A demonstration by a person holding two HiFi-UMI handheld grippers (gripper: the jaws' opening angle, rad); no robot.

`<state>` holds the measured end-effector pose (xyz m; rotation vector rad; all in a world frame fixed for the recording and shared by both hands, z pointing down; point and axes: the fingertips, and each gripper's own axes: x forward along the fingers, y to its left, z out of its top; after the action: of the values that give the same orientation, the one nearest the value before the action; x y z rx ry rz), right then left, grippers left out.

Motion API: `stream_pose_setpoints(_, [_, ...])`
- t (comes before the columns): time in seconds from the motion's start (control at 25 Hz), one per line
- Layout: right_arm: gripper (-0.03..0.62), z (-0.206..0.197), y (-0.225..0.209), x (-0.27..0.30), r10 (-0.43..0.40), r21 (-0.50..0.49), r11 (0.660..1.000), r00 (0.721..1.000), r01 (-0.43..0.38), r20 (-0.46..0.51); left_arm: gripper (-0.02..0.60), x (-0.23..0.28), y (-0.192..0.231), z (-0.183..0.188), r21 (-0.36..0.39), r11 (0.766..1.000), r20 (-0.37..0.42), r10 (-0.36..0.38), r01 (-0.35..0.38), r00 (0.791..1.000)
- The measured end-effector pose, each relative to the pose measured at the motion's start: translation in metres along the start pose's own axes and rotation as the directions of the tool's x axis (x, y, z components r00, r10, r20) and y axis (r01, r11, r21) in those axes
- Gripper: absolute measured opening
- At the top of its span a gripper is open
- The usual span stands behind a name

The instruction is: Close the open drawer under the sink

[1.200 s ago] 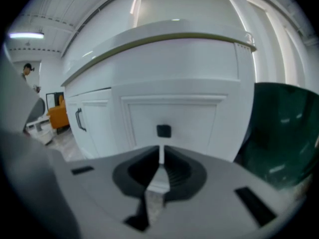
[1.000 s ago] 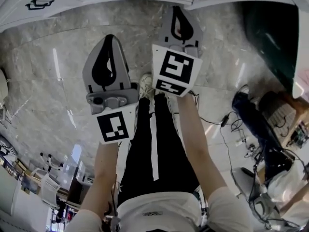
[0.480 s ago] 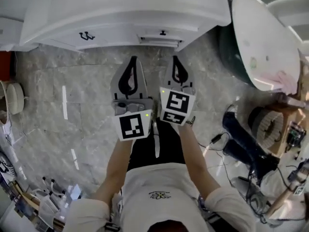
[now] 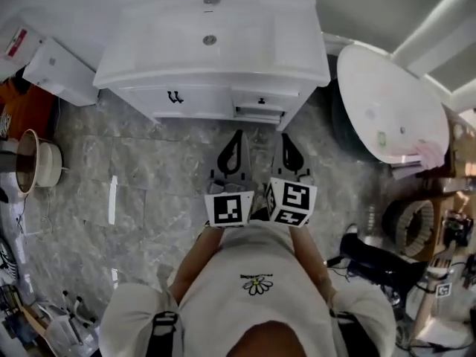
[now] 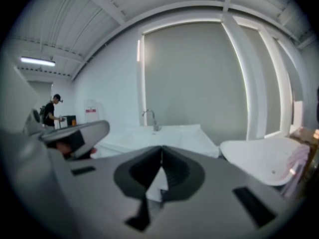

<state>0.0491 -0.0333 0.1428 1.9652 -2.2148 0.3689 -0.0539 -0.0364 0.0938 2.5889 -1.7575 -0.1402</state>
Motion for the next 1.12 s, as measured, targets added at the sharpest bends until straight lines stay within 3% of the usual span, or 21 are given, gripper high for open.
stream_pose_setpoints(0.24, [0.031, 0.018, 0.013, -0.024, 0.044, -0.057, 0.998, 0.997, -0.041, 0.065, 0.020, -0.002, -0.005, 0.030, 0.037, 0.999, 0.063, -0.009, 0.007, 0.998])
stream_pose_setpoints(0.56, [0.029, 0.030, 0.005, -0.023, 0.049, -0.104, 0.994, 0.989, -0.034, 0.137, 0.021, 0.002, -0.005, 0.031, 0.064, 0.998, 0.101, 0.010, -0.016, 0.995])
stream_pose_setpoints(0.88, [0.029, 0.028, -0.016, -0.024, -0.004, -0.141, 0.990, 0.989, 0.025, 0.146, 0.020, 0.016, -0.027, 0.029, 0.118, 0.993, 0.121, -0.045, 0.031, 0.992])
stream_pose_setpoints(1.12, [0.029, 0.024, -0.020, -0.026, -0.010, -0.145, 0.989, 0.990, 0.030, 0.138, 0.020, 0.021, -0.031, 0.031, 0.100, 0.994, 0.117, -0.054, 0.042, 0.992])
